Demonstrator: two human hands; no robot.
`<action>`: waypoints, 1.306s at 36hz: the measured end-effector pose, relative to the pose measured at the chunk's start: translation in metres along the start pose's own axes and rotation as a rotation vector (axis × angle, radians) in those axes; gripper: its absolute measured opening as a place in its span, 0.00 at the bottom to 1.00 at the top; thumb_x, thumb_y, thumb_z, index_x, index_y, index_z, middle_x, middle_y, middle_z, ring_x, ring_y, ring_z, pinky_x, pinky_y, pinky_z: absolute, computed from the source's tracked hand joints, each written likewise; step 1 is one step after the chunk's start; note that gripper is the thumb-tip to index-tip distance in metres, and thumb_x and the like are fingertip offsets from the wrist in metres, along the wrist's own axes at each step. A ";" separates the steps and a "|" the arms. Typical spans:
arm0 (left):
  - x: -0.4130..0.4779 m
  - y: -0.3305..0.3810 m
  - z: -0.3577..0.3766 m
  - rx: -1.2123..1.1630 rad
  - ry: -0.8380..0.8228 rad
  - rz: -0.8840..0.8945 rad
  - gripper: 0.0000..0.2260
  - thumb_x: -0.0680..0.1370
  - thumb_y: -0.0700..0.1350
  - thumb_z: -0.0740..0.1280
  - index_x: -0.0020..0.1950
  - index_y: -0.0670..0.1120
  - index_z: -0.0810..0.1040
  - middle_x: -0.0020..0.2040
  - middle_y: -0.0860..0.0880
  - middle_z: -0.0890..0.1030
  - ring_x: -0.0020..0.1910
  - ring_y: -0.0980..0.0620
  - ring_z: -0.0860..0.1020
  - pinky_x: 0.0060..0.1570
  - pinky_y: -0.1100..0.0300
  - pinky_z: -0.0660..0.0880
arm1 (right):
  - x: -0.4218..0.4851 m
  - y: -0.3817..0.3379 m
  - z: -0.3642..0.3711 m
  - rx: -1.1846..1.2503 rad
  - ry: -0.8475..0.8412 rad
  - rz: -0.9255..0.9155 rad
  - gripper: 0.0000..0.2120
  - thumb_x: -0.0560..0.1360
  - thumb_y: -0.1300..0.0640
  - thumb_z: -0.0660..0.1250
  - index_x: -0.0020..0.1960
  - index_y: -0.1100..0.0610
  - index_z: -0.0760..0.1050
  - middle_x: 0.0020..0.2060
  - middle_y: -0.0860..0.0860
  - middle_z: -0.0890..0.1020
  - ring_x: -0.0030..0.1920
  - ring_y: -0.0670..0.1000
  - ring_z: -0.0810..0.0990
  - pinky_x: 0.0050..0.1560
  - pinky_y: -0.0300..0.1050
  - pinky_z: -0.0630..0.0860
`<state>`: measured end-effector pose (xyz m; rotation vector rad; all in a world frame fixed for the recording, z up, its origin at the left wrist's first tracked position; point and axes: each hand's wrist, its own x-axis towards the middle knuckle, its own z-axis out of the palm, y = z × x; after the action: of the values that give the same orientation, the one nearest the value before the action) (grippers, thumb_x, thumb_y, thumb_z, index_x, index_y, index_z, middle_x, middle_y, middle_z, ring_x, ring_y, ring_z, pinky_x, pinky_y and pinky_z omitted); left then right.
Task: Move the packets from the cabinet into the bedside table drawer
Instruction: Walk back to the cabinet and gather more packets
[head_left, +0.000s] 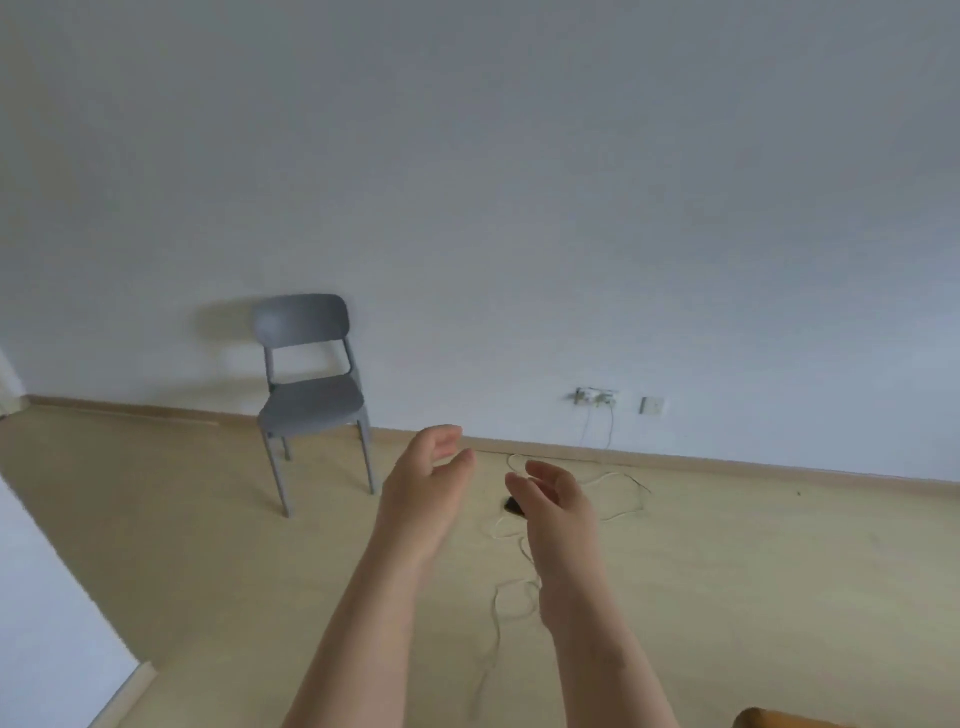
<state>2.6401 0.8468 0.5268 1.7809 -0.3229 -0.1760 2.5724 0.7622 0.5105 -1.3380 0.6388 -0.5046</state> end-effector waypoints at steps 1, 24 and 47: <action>0.017 0.004 0.016 -0.005 -0.040 0.007 0.11 0.79 0.46 0.62 0.61 0.54 0.73 0.58 0.58 0.75 0.57 0.58 0.73 0.56 0.60 0.68 | 0.017 -0.005 -0.007 0.009 0.033 -0.006 0.10 0.75 0.56 0.66 0.55 0.49 0.72 0.57 0.49 0.76 0.59 0.49 0.75 0.52 0.42 0.65; 0.280 0.068 0.432 -0.041 -0.514 0.064 0.07 0.78 0.46 0.63 0.53 0.58 0.74 0.53 0.58 0.77 0.57 0.54 0.76 0.59 0.53 0.72 | 0.378 -0.070 -0.277 0.073 0.518 -0.047 0.09 0.76 0.56 0.66 0.55 0.50 0.72 0.52 0.46 0.76 0.49 0.42 0.74 0.43 0.37 0.68; 0.463 0.142 0.884 -0.007 -1.016 0.132 0.08 0.79 0.47 0.61 0.57 0.56 0.73 0.58 0.55 0.76 0.58 0.52 0.75 0.56 0.55 0.73 | 0.687 -0.111 -0.582 0.181 0.992 -0.018 0.09 0.77 0.56 0.65 0.57 0.51 0.72 0.55 0.49 0.76 0.58 0.49 0.75 0.52 0.42 0.68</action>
<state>2.8054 -0.1463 0.4831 1.5290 -1.1480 -0.9874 2.6803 -0.1375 0.4654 -0.8594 1.3433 -1.2312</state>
